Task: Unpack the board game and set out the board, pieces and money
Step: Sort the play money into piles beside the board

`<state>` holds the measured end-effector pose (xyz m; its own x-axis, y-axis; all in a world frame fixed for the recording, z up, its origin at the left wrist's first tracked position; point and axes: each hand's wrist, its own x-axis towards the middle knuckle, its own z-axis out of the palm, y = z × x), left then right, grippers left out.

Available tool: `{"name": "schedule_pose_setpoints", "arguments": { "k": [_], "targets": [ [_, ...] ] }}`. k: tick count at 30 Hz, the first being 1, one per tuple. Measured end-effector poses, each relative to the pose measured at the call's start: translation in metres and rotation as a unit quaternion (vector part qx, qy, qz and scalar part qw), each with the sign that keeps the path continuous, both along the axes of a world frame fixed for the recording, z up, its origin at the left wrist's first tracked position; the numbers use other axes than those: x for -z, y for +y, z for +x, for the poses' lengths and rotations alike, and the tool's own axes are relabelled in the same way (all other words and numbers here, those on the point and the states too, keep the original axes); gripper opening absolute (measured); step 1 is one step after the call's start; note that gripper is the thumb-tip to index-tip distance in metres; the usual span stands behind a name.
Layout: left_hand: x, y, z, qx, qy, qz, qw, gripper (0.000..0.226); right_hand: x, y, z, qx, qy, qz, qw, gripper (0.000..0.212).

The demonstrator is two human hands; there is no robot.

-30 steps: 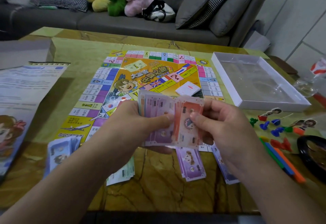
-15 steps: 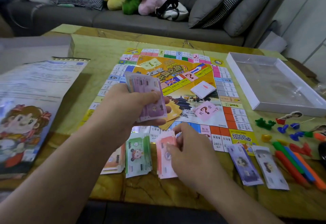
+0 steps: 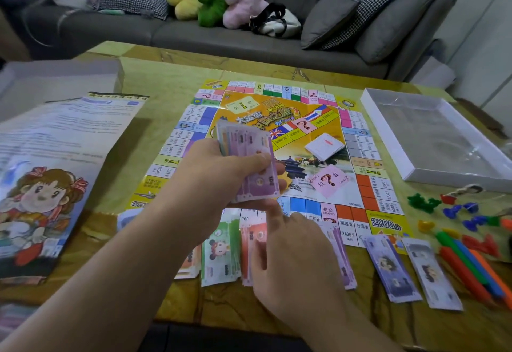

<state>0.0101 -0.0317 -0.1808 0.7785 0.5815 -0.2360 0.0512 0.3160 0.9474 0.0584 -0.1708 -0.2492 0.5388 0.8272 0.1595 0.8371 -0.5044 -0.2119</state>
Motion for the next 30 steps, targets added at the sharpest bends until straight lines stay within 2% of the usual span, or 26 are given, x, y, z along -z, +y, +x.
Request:
{"name": "schedule_pose_setpoints", "arguments": {
  "k": [1, 3, 6, 8, 10, 11, 12, 15, 22, 25, 30],
  "targets": [
    [0.0, -0.001, 0.0, 0.006, -0.002, 0.0, 1.0, 0.024, 0.001, 0.0, 0.0, 0.007, -0.006, 0.001, 1.0, 0.047],
    [0.0, -0.003, -0.001, 0.024, -0.008, -0.009, 1.0, 0.024, 0.0, -0.002, 0.006, 0.029, 0.046, 0.004, 0.999, 0.041],
    [0.0, -0.008, -0.001, 0.052, -0.021, -0.037, 0.998, 0.025, -0.017, -0.015, 0.035, 0.081, 0.2, 0.097, 0.972, 0.035],
    [0.001, -0.012, -0.001, 0.072, -0.024, -0.057, 0.995, 0.026, -0.03, -0.027, 0.057, 0.066, 0.323, 0.208, 0.921, 0.032],
    [0.003, -0.02, 0.002, 0.099, -0.02, -0.067, 0.993, 0.022, -0.044, -0.039, 0.072, 0.013, 0.463, 0.293, 0.836, 0.032],
    [0.004, -0.023, 0.002, 0.11, -0.016, -0.069, 0.991, 0.019, -0.047, -0.042, 0.074, -0.016, 0.503, 0.31, 0.807, 0.034],
    [0.005, -0.029, 0.004, 0.125, -0.013, -0.07, 0.99, 0.019, -0.05, -0.045, 0.076, -0.036, 0.512, 0.315, 0.798, 0.034],
    [0.009, -0.043, 0.009, 0.148, -0.003, -0.081, 0.986, 0.021, -0.053, -0.047, 0.075, -0.029, 0.462, 0.316, 0.828, 0.027],
    [0.005, -0.049, 0.015, 0.16, -0.035, -0.15, 0.975, 0.023, -0.05, -0.057, 0.09, 0.056, 0.446, 0.32, 0.834, 0.01],
    [0.007, -0.052, 0.015, 0.157, -0.029, -0.122, 0.98, 0.026, -0.049, -0.059, 0.092, 0.055, 0.446, 0.29, 0.845, 0.008],
    [0.014, -0.057, 0.017, 0.127, 0.008, -0.076, 0.989, 0.012, -0.048, -0.061, 0.091, 0.052, 0.461, 0.282, 0.84, 0.011]
  ]
}}
